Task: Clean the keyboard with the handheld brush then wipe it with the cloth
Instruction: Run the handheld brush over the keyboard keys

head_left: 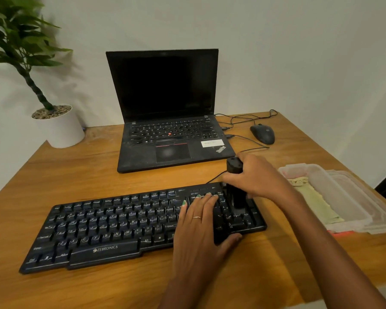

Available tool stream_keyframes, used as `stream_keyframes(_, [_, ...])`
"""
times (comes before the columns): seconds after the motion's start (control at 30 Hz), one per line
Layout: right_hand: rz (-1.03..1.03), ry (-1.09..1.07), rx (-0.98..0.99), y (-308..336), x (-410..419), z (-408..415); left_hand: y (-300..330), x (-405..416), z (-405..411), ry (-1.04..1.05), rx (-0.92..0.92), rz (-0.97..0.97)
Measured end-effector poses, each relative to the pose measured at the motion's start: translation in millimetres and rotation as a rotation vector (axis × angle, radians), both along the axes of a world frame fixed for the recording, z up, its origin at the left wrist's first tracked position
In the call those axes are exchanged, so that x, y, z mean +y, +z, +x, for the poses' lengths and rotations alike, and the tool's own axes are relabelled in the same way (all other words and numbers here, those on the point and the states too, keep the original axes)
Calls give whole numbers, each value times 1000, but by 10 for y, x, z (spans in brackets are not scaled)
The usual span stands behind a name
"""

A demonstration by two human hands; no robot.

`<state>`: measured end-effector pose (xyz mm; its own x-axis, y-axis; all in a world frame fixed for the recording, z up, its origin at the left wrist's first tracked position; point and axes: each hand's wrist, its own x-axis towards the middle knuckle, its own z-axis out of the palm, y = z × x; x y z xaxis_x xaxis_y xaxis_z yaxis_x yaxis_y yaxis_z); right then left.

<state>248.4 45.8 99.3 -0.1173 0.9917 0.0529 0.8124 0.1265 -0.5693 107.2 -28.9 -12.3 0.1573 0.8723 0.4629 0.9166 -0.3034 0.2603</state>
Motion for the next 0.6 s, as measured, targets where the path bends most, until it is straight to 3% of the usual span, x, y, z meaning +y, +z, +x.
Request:
stream_keyframes(0.13, [171,-63,36,-25,-31,-45,11,-16,-7,-6,-13,-6])
stream_keyframes(0.3, [-25,11,-23,68,-69,-24,10,-12,-2,-14,-21,-16])
stream_keyframes(0.4, [123,-59,31,16,-78,-43,11,-12,-11,-23,-34,-26])
stream_keyframes(0.53, [-56,15,4,63,-112,-17,6,-10,-4,-27,-51,-30])
stream_keyframes(0.6, [29,-8,54,53,-144,-25,0,-14,-6,-30,-52,-28])
